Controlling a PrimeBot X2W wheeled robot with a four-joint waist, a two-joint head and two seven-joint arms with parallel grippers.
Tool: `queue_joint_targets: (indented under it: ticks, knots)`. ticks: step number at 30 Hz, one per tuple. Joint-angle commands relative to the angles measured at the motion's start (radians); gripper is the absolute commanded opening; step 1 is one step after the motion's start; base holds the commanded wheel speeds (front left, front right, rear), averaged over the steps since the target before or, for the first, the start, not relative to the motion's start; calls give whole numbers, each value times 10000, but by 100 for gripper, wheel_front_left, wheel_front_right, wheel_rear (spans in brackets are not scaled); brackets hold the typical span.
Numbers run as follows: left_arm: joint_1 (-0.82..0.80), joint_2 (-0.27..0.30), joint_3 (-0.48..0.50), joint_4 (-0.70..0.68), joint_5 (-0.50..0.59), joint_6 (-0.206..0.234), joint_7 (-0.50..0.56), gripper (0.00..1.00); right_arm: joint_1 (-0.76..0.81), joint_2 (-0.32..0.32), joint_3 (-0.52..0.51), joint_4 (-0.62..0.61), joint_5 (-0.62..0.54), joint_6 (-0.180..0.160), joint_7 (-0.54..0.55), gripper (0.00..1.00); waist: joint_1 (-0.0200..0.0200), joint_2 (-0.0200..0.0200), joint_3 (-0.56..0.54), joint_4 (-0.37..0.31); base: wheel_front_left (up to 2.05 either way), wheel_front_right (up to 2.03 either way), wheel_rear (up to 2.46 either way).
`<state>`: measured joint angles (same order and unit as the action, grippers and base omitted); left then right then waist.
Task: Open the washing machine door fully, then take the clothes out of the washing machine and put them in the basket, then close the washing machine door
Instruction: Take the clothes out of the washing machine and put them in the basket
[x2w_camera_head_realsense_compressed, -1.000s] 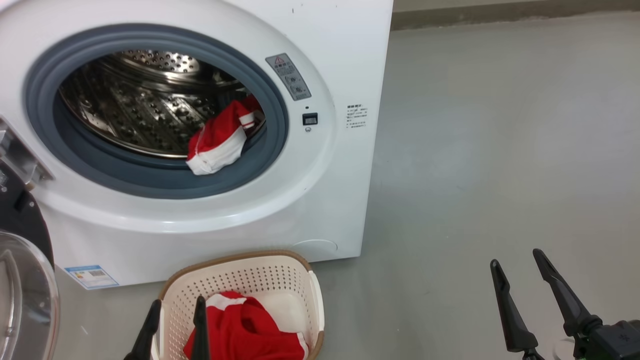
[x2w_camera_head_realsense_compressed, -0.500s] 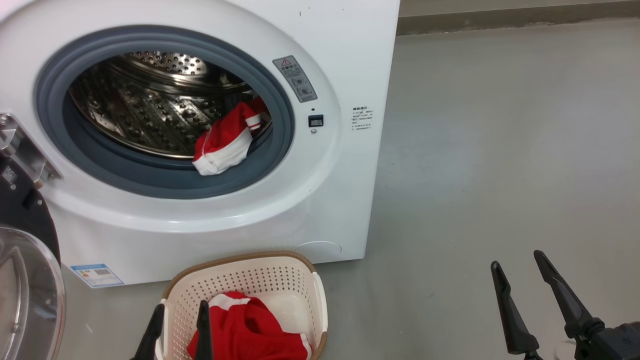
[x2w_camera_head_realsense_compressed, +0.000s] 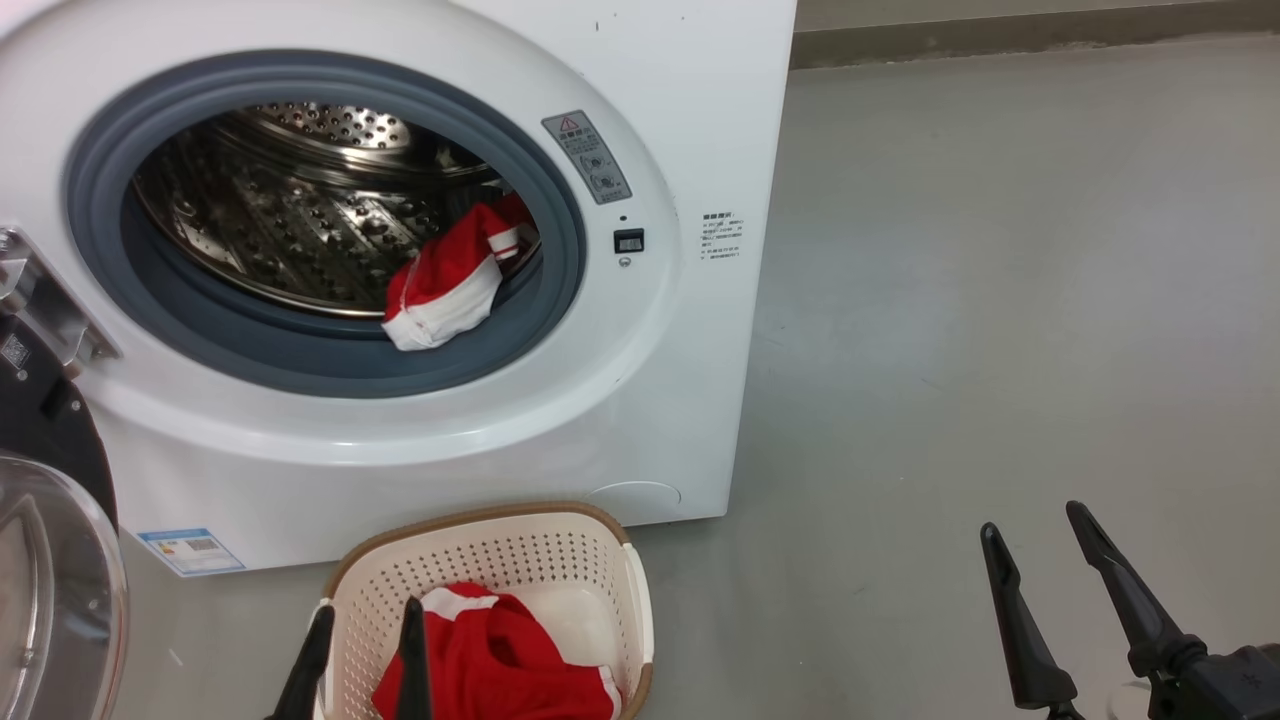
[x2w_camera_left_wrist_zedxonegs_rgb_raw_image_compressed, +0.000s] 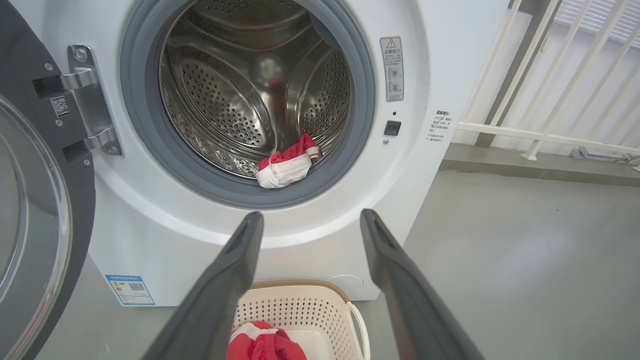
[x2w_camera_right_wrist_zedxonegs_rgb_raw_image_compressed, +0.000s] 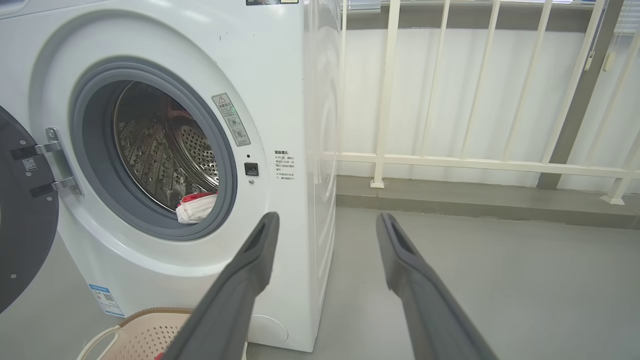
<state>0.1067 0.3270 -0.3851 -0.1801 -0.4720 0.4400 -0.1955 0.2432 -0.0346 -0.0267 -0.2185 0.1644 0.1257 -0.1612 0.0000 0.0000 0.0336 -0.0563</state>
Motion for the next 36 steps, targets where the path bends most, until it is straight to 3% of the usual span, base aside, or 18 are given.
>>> queue_joint_targets:
  ticks: [1, 13, 25, 36]
  knots:
    - [-214, 32, 305, -254, -75, 28, -66, 100, -214, -156, 184, -257, -11, 50, 10, 100, 0, 0, -1, -2, 0, 0, 0]
    - [-839, -24, 382, -224, -217, -112, -52, 100, -384, -156, 245, -381, -11, 50, -22, 100, 0, 0, 691, -8, 0, 0, 0]
    - [-2879, -48, 576, 511, -394, -543, 189, 100, -918, -156, 295, -259, 26, 50, -203, 100, 0, 0, 1920, -109, 0, 0, 0]
    - [-5381, -29, 666, 2145, -877, -1561, 557, 100, -1516, -156, 512, -66, 175, 50, -380, 100, 0, 0, 2937, -416, 0, 0, 0]
